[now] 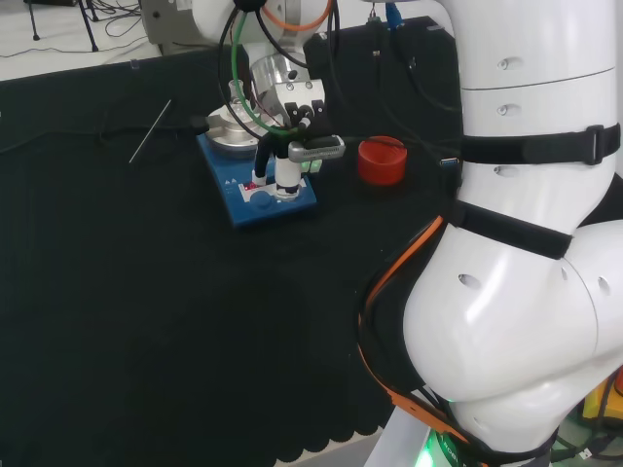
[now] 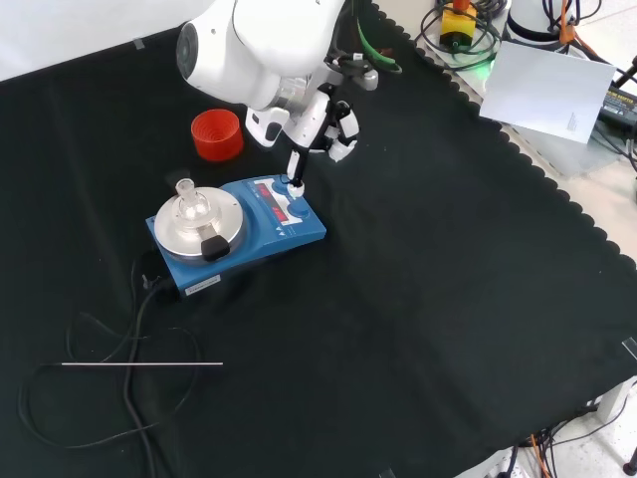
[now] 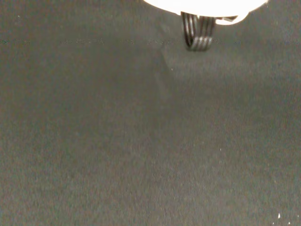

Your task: Turn on the heater.

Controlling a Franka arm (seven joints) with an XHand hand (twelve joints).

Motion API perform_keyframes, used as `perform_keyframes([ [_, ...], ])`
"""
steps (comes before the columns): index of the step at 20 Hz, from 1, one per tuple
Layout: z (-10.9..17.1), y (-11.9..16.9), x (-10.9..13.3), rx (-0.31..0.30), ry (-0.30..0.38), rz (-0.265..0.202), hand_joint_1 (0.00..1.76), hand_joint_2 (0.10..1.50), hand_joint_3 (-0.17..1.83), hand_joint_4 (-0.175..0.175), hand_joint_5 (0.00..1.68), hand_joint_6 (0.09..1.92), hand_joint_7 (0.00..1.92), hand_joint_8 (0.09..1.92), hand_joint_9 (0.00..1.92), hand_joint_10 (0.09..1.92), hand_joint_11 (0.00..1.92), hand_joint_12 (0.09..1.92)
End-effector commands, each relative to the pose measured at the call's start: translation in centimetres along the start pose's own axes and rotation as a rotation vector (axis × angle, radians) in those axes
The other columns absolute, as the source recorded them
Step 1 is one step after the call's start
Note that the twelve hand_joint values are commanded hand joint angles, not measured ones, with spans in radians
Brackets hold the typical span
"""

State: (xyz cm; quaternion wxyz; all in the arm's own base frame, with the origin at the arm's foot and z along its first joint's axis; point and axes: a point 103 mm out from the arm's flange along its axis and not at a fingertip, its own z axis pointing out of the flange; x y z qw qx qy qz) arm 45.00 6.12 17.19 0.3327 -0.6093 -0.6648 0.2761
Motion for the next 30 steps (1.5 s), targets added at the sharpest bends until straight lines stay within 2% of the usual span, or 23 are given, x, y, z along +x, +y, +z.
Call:
perform_keyframes([
  [1,0.7,0.0,-0.1,0.03,0.01,0.002,1.48,0.68,1.04,-0.06,0.29,0.22,1.87,1.53,1.92,1.63,1.86,1.54],
  [12,0.7,0.4,1.0,0.06,-0.011,0.007,1.48,0.69,1.04,-0.058,0.3,0.2,1.87,1.53,1.92,1.63,1.86,1.54],
  [18,1.0,0.9,0.5,0.074,-0.011,0.002,1.47,0.69,1.04,-0.055,0.32,0.2,1.87,1.53,1.92,1.62,1.86,1.54],
  [21,1.1,0.6,2.2,0.08,-0.018,0.006,1.47,0.69,1.05,-0.054,0.32,0.2,1.87,1.53,1.92,1.62,1.86,1.54],
  [22,1.1,0.8,1.9,0.077,-0.016,-0.005,1.47,0.69,1.05,-0.054,0.33,0.2,1.87,1.53,1.92,1.62,1.86,1.54],
  [30,1.0,1.3,0.3,0.084,-0.014,0.006,1.47,0.69,1.05,-0.055,0.34,0.2,1.87,1.53,1.92,1.62,1.86,1.54],
])
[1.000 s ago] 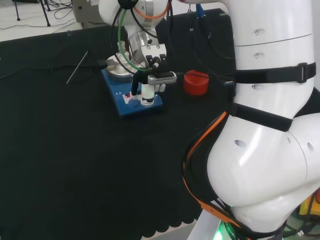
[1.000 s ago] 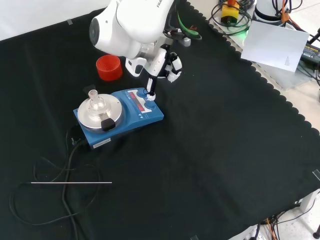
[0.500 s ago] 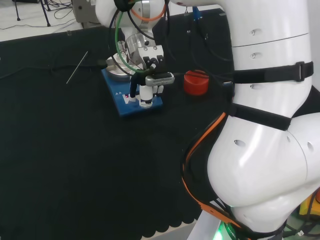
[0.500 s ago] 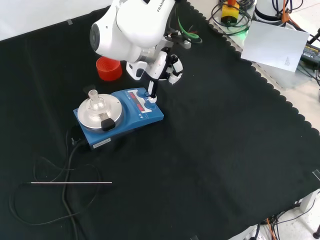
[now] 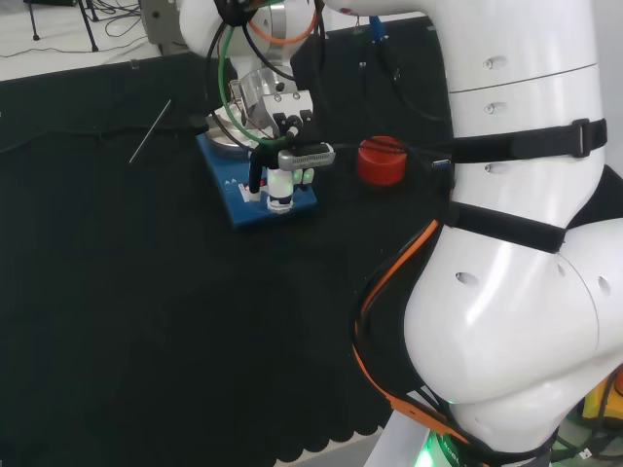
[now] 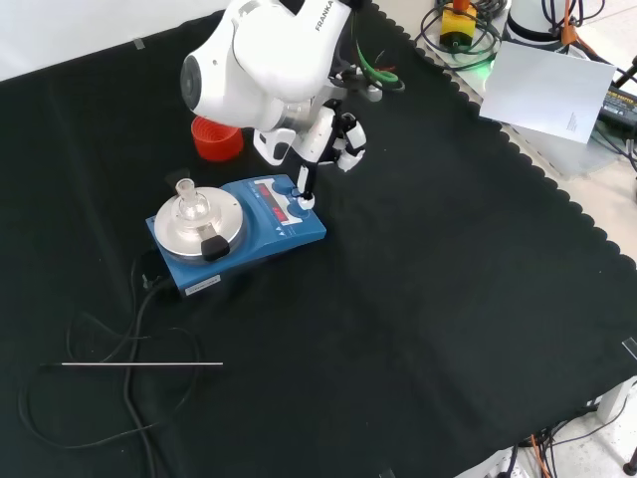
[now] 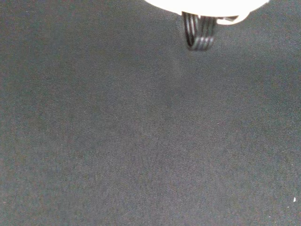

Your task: Turn on the heater.

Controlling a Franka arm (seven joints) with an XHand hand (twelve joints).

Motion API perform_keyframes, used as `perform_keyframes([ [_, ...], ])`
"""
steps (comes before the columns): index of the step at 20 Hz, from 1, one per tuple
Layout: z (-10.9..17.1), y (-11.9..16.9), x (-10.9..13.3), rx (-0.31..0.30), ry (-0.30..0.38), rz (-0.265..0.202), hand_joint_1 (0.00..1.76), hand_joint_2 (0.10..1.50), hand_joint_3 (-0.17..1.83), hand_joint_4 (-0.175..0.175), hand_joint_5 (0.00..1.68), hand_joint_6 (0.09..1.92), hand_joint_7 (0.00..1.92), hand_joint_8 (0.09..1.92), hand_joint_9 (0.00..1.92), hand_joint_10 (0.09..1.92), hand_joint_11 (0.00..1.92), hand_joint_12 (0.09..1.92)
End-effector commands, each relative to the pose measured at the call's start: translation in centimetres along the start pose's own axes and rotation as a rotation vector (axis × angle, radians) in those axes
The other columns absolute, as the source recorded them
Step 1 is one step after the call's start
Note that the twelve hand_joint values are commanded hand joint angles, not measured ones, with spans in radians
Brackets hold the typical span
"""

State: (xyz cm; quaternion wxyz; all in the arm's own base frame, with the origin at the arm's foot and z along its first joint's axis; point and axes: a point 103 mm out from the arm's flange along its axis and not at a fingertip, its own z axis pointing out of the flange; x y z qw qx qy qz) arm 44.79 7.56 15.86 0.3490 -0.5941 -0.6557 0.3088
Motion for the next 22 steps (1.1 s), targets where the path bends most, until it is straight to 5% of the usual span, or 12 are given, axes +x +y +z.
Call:
perform_keyframes([
  [1,-0.04,0.35,-1.17,0.004,0.007,0.004,1.47,0.69,1.05,-0.055,0.34,0.2,1.87,1.53,1.92,1.62,1.86,1.53],
  [22,0.39,0.64,-1.13,0.003,0.006,0.022,1.47,0.69,1.05,-0.054,0.36,0.2,1.86,1.53,1.92,1.62,1.85,1.53],
])
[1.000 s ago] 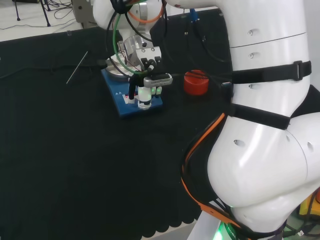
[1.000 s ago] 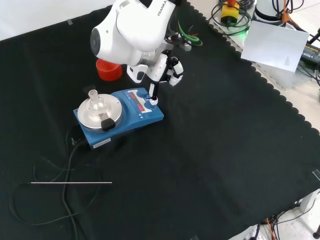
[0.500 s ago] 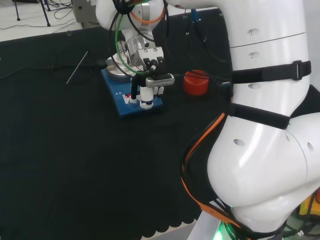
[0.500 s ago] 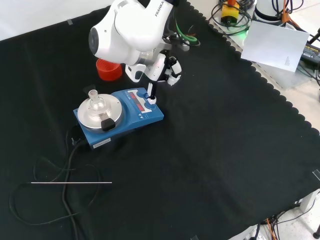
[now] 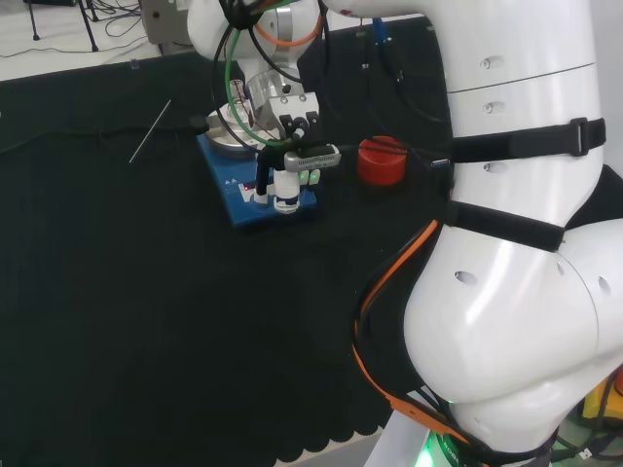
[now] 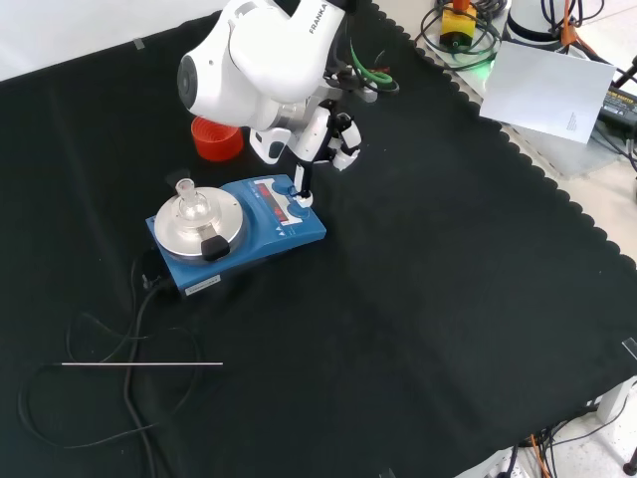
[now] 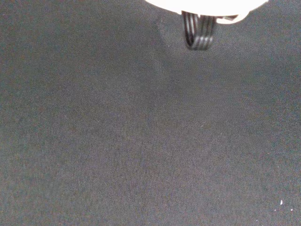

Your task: Turn on the heater.

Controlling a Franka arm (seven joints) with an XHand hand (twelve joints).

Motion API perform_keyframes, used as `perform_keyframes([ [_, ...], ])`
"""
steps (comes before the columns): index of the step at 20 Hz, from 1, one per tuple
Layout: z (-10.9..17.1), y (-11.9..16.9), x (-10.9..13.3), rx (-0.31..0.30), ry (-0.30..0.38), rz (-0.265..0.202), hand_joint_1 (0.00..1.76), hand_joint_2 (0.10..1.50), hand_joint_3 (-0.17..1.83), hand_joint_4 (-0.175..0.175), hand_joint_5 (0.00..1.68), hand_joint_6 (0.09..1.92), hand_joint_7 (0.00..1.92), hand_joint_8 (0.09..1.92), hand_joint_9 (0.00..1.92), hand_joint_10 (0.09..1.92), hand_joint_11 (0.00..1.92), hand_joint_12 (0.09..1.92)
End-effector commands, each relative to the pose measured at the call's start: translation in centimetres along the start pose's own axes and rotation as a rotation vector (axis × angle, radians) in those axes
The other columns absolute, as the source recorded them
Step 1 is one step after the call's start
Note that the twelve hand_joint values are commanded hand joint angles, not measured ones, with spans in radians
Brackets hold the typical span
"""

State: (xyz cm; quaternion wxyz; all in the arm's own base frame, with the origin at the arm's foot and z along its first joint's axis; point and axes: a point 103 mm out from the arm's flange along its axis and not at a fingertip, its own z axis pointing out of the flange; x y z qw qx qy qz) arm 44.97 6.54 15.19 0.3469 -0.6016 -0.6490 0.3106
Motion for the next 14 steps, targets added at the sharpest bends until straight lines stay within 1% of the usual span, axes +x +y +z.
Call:
perform_keyframes([
  [1,0.2,0.1,0.0,0.004,0.003,0.0,1.47,0.69,1.05,-0.054,0.36,0.2,1.86,1.53,1.92,1.62,1.85,1.53],
  [5,0.4,0.4,-0.5,0.006,0.014,-0.011,1.47,0.69,1.05,-0.054,0.36,0.2,1.86,1.53,1.92,1.62,1.85,1.53],
  [7,0.2,0.2,-0.4,0.009,0.017,-0.025,1.47,0.69,1.05,-0.054,0.36,0.2,1.86,1.53,1.92,1.62,1.85,1.53],
  [10,-0.6,-0.7,-0.1,0.006,0.023,-0.045,1.47,0.69,1.05,-0.054,0.37,0.2,1.86,1.53,1.92,1.62,1.85,1.53],
  [14,-2.0,-2.3,0.1,-0.015,0.028,-0.055,1.47,0.69,1.05,-0.053,0.37,0.21,1.86,1.53,1.92,1.62,1.85,1.53],
])
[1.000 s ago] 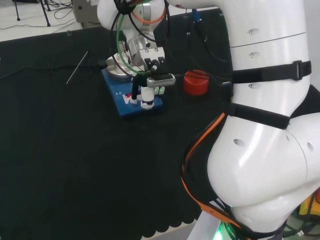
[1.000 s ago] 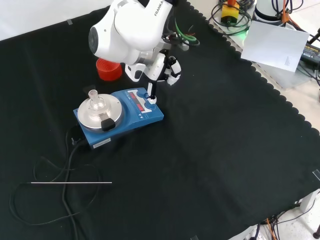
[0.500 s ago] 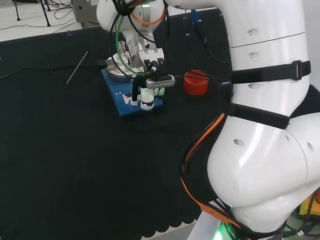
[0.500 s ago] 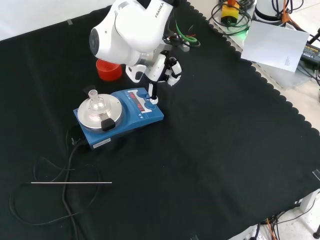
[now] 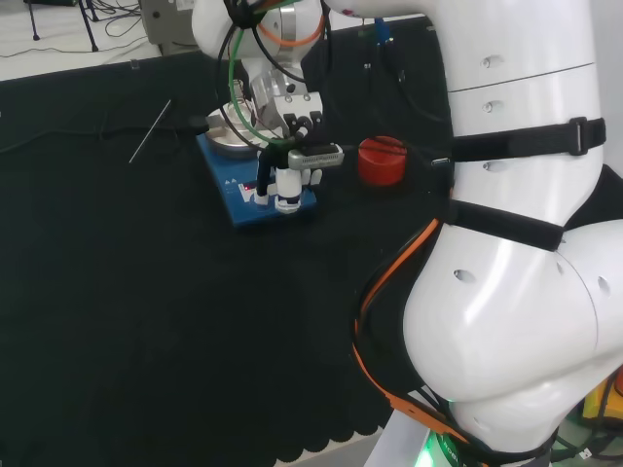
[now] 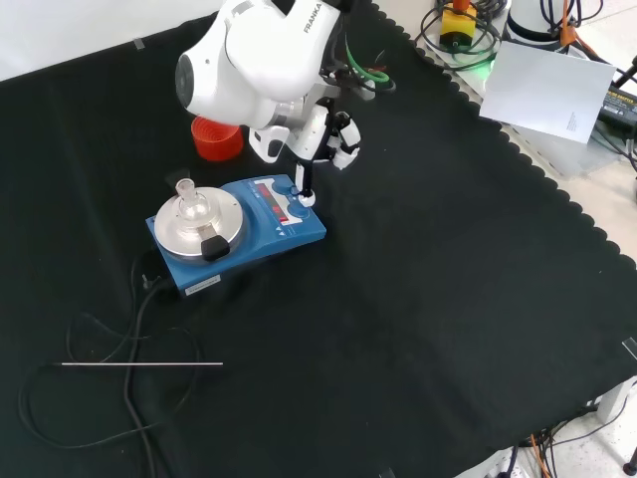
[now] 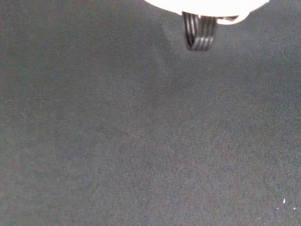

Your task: Turn on the heater.

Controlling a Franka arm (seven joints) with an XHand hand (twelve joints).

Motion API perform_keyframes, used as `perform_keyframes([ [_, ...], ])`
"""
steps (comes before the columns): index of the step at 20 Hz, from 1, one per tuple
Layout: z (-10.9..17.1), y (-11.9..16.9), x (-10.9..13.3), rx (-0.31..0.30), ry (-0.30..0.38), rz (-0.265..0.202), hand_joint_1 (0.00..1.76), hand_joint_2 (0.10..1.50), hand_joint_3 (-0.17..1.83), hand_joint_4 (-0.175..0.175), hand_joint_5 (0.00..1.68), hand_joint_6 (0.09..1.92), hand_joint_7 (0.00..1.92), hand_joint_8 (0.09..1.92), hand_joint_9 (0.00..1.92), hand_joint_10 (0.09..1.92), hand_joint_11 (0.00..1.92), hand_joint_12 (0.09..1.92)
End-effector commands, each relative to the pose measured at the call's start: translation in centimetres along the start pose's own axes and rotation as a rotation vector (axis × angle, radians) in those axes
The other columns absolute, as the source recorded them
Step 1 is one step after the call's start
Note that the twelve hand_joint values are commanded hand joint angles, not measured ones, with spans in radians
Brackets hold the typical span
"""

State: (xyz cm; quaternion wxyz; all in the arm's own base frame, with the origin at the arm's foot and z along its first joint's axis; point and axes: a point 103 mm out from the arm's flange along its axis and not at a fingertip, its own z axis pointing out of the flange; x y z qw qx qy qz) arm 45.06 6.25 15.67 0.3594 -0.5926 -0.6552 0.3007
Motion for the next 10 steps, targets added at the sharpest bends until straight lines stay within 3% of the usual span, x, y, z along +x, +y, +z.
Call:
perform_keyframes([
  [1,-1.9,-2.3,0.4,-0.023,0.012,-0.02,1.47,0.69,1.05,-0.053,0.37,0.21,1.86,1.53,1.92,1.62,1.85,1.53],
  [10,-3.3,-3.6,-0.7,-0.101,0.022,-0.008,1.47,0.69,1.05,-0.054,0.39,0.21,1.86,1.53,1.92,1.61,1.85,1.53],
])
